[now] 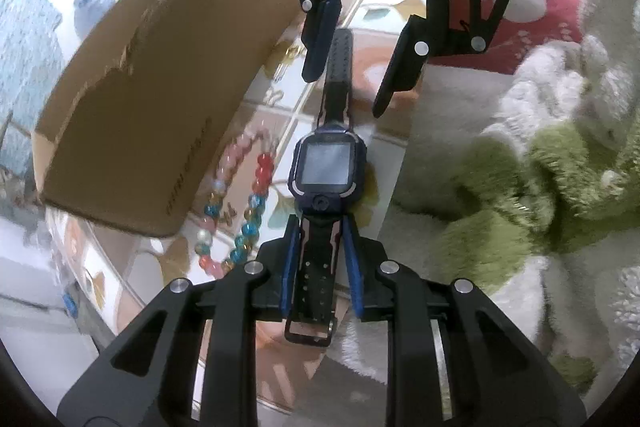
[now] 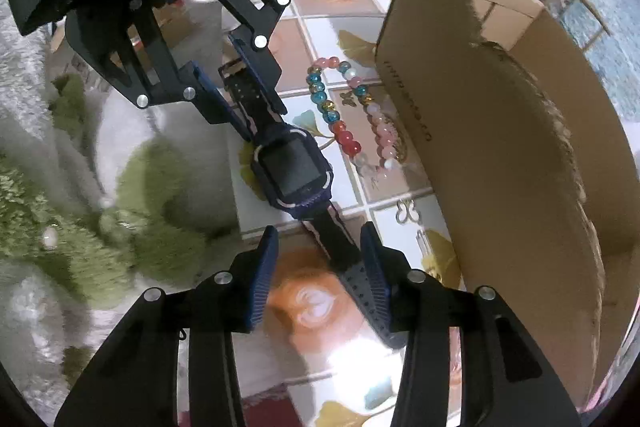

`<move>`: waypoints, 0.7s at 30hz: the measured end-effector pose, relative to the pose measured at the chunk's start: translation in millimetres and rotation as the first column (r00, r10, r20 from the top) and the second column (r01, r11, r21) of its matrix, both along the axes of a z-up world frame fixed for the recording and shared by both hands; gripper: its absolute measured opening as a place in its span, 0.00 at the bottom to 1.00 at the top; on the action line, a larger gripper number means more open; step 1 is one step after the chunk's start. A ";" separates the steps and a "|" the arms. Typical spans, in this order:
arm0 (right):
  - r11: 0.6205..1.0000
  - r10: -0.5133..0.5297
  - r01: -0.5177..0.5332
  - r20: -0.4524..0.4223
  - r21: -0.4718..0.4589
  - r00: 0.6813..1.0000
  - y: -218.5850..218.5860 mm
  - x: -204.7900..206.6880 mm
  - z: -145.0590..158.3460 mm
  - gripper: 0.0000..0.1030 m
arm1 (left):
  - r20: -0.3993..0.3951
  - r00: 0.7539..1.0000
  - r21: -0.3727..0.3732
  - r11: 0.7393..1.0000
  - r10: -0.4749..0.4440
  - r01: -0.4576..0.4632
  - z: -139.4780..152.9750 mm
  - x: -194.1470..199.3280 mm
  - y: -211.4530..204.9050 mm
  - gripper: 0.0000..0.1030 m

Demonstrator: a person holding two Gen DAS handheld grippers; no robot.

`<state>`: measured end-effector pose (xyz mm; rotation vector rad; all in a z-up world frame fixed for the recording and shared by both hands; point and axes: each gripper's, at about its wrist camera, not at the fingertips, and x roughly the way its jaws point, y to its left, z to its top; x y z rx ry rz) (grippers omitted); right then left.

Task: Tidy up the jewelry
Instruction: 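Close the left tool on one strap while the right tool grips the other strap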

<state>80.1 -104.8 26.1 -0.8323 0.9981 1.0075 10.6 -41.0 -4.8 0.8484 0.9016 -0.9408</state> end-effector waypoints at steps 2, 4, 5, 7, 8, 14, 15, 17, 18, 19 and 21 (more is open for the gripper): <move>1.000 0.017 -0.017 -0.027 -0.008 0.999 2.1 2.7 -8.4 0.41 | -0.025 0.999 -0.021 0.999 0.029 -0.029 4.2 7.4 7.5 0.21; 1.000 0.028 -0.029 -0.052 -0.009 0.998 3.7 5.8 -14.2 0.41 | -0.053 0.997 -0.045 0.997 0.061 -0.063 6.1 9.1 11.9 0.21; 0.999 0.032 -0.032 -0.071 0.000 0.997 4.4 8.0 -13.9 0.41 | -0.061 0.996 -0.052 0.996 0.070 -0.073 8.8 11.7 15.9 0.21; 1.000 0.022 -0.022 -0.110 0.001 0.994 5.7 13.7 -14.8 0.41 | -0.084 0.992 -0.065 0.993 0.093 -0.098 9.6 12.7 20.1 0.22; 1.000 0.011 -0.010 -0.137 0.005 0.991 6.1 16.7 -15.1 0.41 | -0.095 0.991 -0.069 0.992 0.100 -0.106 9.7 13.0 21.6 0.22; 1.000 -0.015 0.012 -0.154 -0.019 0.988 5.1 17.6 -20.8 0.31 | -0.140 0.983 -0.089 0.987 0.121 -0.134 11.8 31.2 35.8 0.27; 0.999 -0.028 0.024 -0.156 -0.024 0.987 5.5 18.2 -21.1 0.27 | -0.142 0.983 -0.091 0.987 0.119 -0.133 12.4 32.7 37.1 0.27; 0.999 -0.049 0.045 -0.165 -0.025 0.985 2.0 24.7 -17.3 0.24 | -0.143 0.984 -0.092 0.988 0.111 -0.125 13.6 32.8 38.5 0.28; 0.998 -0.058 0.055 -0.166 -0.024 0.984 2.3 25.2 -17.2 0.24 | -0.143 0.984 -0.092 0.988 0.109 -0.123 13.2 31.6 37.4 0.28; 0.998 -0.063 0.059 -0.164 -0.025 0.984 0.0 24.5 -13.9 0.24 | -0.143 0.984 -0.092 0.989 0.105 -0.119 13.5 31.0 37.9 0.28; 0.997 -0.070 0.065 -0.162 -0.032 0.984 2.1 28.6 -13.5 0.22 | -0.143 0.984 -0.095 0.989 0.102 -0.116 14.4 29.9 38.9 0.26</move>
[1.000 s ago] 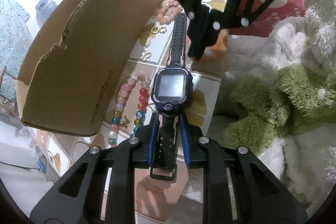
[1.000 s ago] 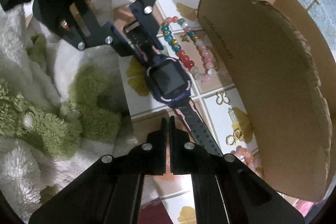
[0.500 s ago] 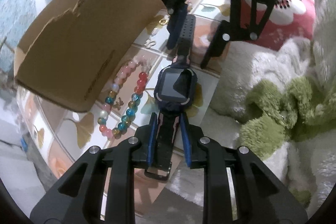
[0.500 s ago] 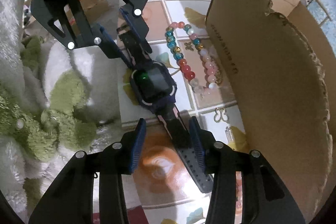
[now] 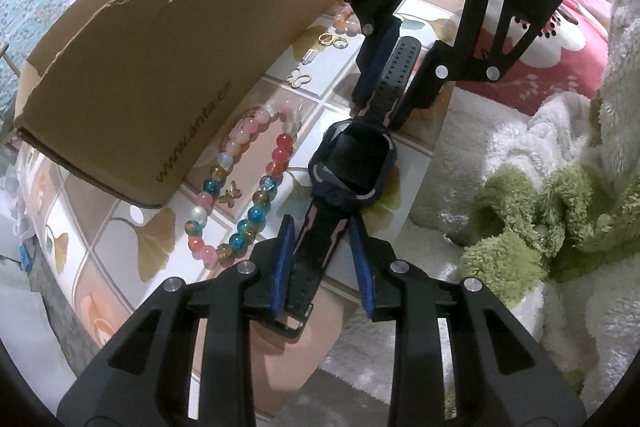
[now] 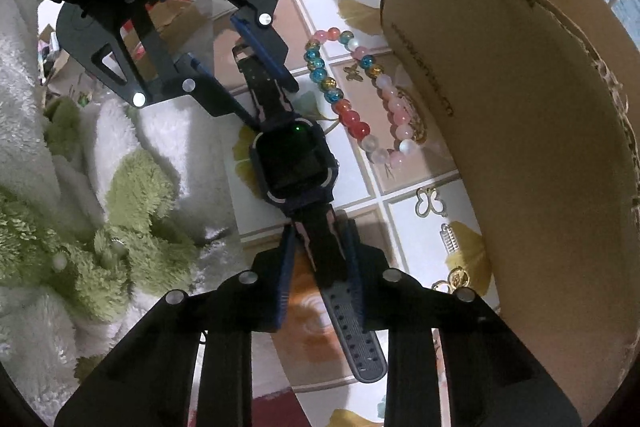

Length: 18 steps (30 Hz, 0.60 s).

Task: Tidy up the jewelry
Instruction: 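Close the left tool on one strap while the right tool grips the other strap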

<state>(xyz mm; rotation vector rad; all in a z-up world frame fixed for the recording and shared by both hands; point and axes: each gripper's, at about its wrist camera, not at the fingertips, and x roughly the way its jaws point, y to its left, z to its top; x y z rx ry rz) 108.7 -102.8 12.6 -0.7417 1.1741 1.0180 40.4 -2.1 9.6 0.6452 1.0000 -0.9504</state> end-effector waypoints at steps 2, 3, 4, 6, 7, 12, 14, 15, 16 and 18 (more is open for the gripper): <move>1.000 -0.004 0.004 0.003 -0.009 1.000 -7.6 -4.9 15.4 0.22 | 0.014 1.000 0.004 1.000 -0.009 0.009 4.1 8.2 -3.6 0.25; 1.000 -0.004 0.004 0.003 -0.014 1.000 -9.6 -8.1 22.2 0.21 | 0.026 1.000 0.009 1.000 -0.016 0.016 4.0 7.1 -6.2 0.24; 1.000 -0.003 0.003 0.005 -0.019 1.000 -8.2 -8.6 22.7 0.21 | 0.036 0.999 0.015 1.000 -0.023 0.023 4.3 4.6 -9.6 0.24; 1.000 0.002 -0.001 0.017 -0.031 1.000 -7.0 -9.9 25.7 0.21 | 0.039 0.999 0.018 0.999 -0.030 0.029 2.7 1.9 -13.1 0.23; 0.999 0.001 -0.001 0.020 -0.033 1.000 -6.8 -10.2 27.5 0.21 | 0.041 0.999 0.020 0.999 -0.032 0.031 1.3 2.2 -13.7 0.23; 1.000 -0.010 0.010 0.024 -0.023 1.000 -7.5 -13.4 39.8 0.19 | 0.050 0.998 0.031 0.999 -0.032 0.031 5.5 0.7 -21.1 0.00; 1.000 -0.005 0.006 0.035 -0.027 0.999 -7.3 -15.8 42.6 0.18 | 0.067 0.997 0.037 0.999 -0.027 0.024 7.4 2.8 -21.6 0.00; 1.000 -0.004 0.005 0.036 -0.029 0.999 -7.0 -16.6 44.4 0.18 | 0.065 0.997 0.038 0.999 -0.027 0.025 7.9 3.0 -21.7 0.00; 1.000 -0.002 0.004 0.040 -0.030 0.999 -7.1 -18.7 45.5 0.18 | 0.061 0.998 0.037 0.999 -0.027 0.025 7.5 2.3 -22.2 0.00; 0.999 0.002 0.000 0.047 -0.035 0.999 -1.7 -22.4 47.0 0.18 | 0.066 0.997 0.043 0.999 -0.031 0.028 7.6 -0.2 -23.0 0.00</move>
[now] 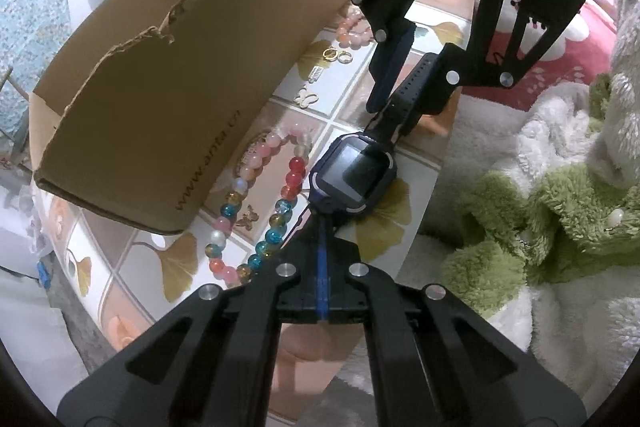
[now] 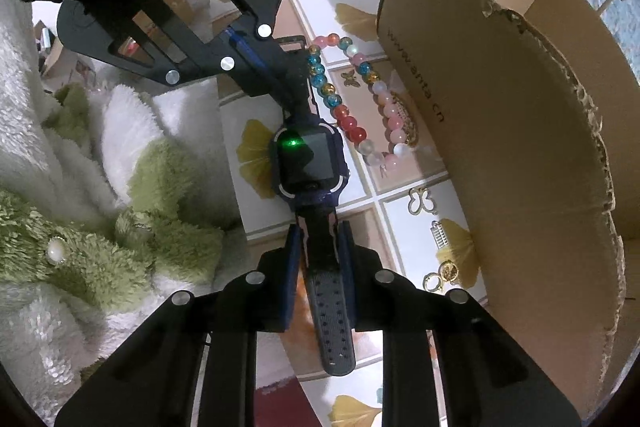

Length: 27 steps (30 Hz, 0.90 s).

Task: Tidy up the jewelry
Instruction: 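Close the left tool on one strap while the right tool grips the other strap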

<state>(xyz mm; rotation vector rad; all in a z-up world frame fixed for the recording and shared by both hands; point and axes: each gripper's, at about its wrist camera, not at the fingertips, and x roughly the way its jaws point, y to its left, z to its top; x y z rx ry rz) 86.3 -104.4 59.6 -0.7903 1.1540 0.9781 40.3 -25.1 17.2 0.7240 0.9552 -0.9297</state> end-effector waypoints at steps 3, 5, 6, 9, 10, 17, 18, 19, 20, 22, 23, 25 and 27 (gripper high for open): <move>1.000 0.009 -0.008 0.015 -0.010 1.000 6.0 -5.2 -4.3 0.18 | 0.009 1.000 0.023 1.000 -0.018 0.018 0.4 -8.4 -4.4 0.00; 1.000 0.010 -0.010 0.021 -0.014 1.000 6.5 -9.9 -12.4 0.18 | 0.004 1.000 0.038 0.999 -0.024 0.024 -3.5 -15.1 -9.1 0.00; 1.000 0.011 -0.011 0.023 -0.015 1.000 6.9 -9.2 -12.2 0.18 | 0.003 1.000 0.037 0.999 -0.025 0.024 -4.3 -18.3 -9.4 0.00; 1.000 0.007 -0.007 0.027 -0.015 1.000 6.6 -10.7 -14.8 0.18 | -0.005 1.000 0.035 0.999 -0.015 0.015 -9.4 -30.4 -7.2 0.06; 1.000 0.006 -0.006 0.029 -0.017 1.000 6.8 -10.9 -14.8 0.18 | -0.002 1.000 0.032 0.999 -0.011 0.011 -8.0 -31.5 -4.9 0.13; 1.000 -0.011 0.012 0.035 -0.024 0.999 7.7 -9.9 -19.5 0.18 | 0.032 0.999 0.034 0.999 0.016 -0.017 -12.9 -48.3 8.6 0.33; 1.000 -0.013 0.013 0.034 -0.023 0.999 7.5 -9.6 -21.7 0.18 | 0.028 0.999 0.032 0.999 0.019 -0.019 -10.2 -47.2 14.1 0.33; 1.000 -0.014 0.015 0.034 -0.023 0.999 7.8 -9.7 -22.7 0.18 | 0.021 1.000 0.031 0.999 0.022 -0.023 -10.5 -49.0 13.4 0.33; 1.000 -0.014 0.014 0.036 -0.023 0.999 7.9 -9.8 -23.1 0.18 | 0.018 1.000 0.032 0.999 0.026 -0.026 -10.7 -52.3 11.1 0.33; 1.000 -0.013 0.014 0.039 -0.021 0.999 8.5 -11.2 -23.6 0.18 | 0.027 0.999 0.039 0.999 0.028 -0.029 -11.6 -51.5 7.1 0.33; 1.000 -0.014 0.014 0.038 -0.020 0.999 8.4 -11.4 -23.3 0.19 | 0.040 0.999 0.046 0.998 0.031 -0.033 -12.1 -53.5 6.3 0.33; 1.000 -0.015 0.016 0.037 -0.017 0.999 8.3 -11.8 -23.2 0.19 | 0.046 0.998 0.047 0.998 0.036 -0.038 -12.3 -55.3 2.3 0.32; 1.000 -0.012 0.013 0.037 -0.016 0.999 8.7 -12.1 -19.3 0.19 | 0.055 0.998 0.056 0.998 0.033 -0.036 -12.8 -58.0 0.1 0.26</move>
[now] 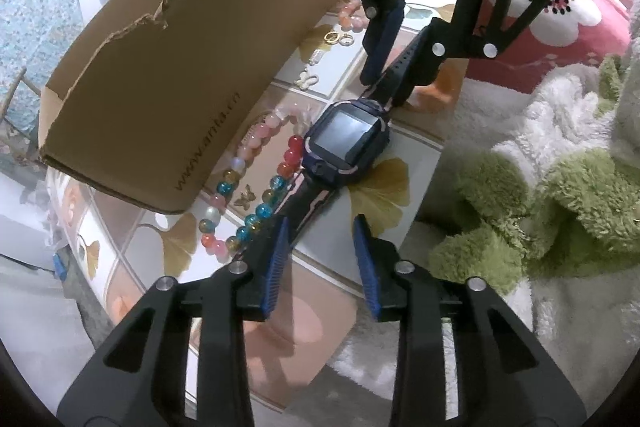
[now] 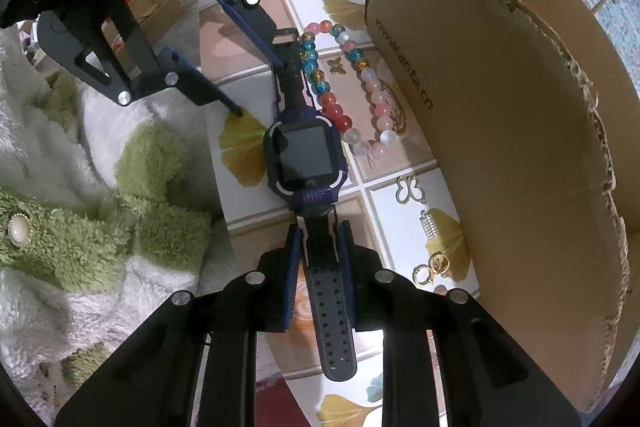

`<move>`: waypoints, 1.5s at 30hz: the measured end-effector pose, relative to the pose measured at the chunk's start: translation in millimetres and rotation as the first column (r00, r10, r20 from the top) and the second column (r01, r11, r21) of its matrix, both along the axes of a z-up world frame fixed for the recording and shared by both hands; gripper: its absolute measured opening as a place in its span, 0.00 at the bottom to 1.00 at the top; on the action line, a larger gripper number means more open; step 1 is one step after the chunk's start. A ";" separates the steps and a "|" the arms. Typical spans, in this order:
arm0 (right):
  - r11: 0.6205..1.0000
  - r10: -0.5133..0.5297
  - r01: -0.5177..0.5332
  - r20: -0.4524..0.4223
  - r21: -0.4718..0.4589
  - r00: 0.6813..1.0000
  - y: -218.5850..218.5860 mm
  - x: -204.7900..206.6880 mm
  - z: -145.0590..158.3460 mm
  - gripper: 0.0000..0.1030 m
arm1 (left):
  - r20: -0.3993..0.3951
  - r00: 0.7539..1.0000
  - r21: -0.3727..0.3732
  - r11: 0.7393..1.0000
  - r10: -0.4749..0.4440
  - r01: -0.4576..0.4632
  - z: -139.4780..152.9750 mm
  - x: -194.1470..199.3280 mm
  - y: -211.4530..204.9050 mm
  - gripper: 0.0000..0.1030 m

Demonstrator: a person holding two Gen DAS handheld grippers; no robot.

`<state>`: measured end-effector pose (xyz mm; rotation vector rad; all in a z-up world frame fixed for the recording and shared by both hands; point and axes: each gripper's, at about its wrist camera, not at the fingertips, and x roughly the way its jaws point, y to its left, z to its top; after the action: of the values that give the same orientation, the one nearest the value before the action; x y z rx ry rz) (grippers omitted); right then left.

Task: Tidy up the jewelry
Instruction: 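Close the left tool on one strap while the right tool grips the other strap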

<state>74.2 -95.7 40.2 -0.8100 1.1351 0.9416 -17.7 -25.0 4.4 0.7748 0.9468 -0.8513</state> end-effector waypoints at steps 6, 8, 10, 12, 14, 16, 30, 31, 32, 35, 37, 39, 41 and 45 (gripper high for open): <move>1.000 0.020 -0.020 -0.007 -0.003 1.000 -1.8 -0.5 0.4 0.19 | -0.022 1.000 0.011 1.000 0.001 -0.001 4.0 1.6 -5.1 0.26; 1.000 0.022 -0.022 -0.011 -0.002 1.000 -0.9 0.1 1.2 0.19 | -0.028 1.000 0.011 1.000 0.008 -0.008 4.4 -0.3 -5.8 0.26; 1.000 0.026 -0.026 -0.012 -0.001 1.000 -0.8 0.0 -0.6 0.19 | -0.035 0.999 0.013 1.000 0.013 -0.012 5.6 8.1 -7.0 0.26; 1.000 0.027 -0.027 -0.015 0.002 1.000 -0.6 0.5 -0.8 0.19 | -0.040 0.999 0.016 1.000 0.016 -0.015 6.5 11.4 -10.4 0.26; 1.000 0.029 -0.029 -0.018 0.005 0.999 -0.4 0.8 -0.6 0.19 | -0.051 0.998 0.014 1.000 0.024 -0.023 6.8 13.4 -10.7 0.26; 0.999 0.034 -0.034 -0.020 0.007 0.999 -0.3 1.0 -0.7 0.19 | -0.070 0.997 0.010 0.999 0.034 -0.033 7.5 37.2 -10.3 0.26; 0.997 0.070 -0.070 -0.022 0.014 0.997 -10.9 -2.7 -12.1 0.19 | -0.120 0.990 0.013 0.997 0.076 -0.075 3.3 61.6 -12.7 0.25; 0.997 0.071 -0.071 -0.020 0.013 0.997 -11.6 -3.8 -14.1 0.19 | -0.121 0.990 0.015 0.997 0.078 -0.077 5.8 56.6 -13.8 0.25; 0.997 0.073 -0.073 -0.018 0.013 0.997 -12.0 -4.5 -15.4 0.19 | -0.124 0.989 0.015 0.997 0.077 -0.076 6.0 56.5 -14.0 0.25; 0.997 0.078 -0.077 -0.013 0.011 0.997 -14.0 -6.8 -18.9 0.19 | -0.150 0.986 0.009 0.998 0.070 -0.070 5.5 47.1 -13.3 0.24; 0.997 0.080 -0.080 -0.009 0.011 0.997 -14.9 -8.7 -20.3 0.19 | -0.180 0.981 -0.009 0.998 0.065 -0.068 6.4 43.3 -12.4 0.24; 0.996 0.086 -0.085 -0.005 0.011 0.996 -14.6 -8.6 -19.2 0.19 | -0.186 0.981 -0.016 0.998 0.054 -0.058 7.9 38.7 -10.7 0.24; 0.996 0.090 -0.090 0.000 0.010 0.996 -14.4 -11.4 -19.4 0.19 | -0.181 0.983 -0.029 0.998 0.044 -0.050 8.5 35.2 -9.1 0.24; 0.995 0.097 -0.097 0.000 0.017 0.995 -16.3 -13.4 -20.1 0.19 | -0.150 0.988 -0.054 0.998 0.030 -0.039 14.2 35.1 -7.1 0.24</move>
<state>60.9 -112.0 20.1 -0.8573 1.0950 1.0309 17.4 -32.1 18.6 0.6508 1.0604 -0.9115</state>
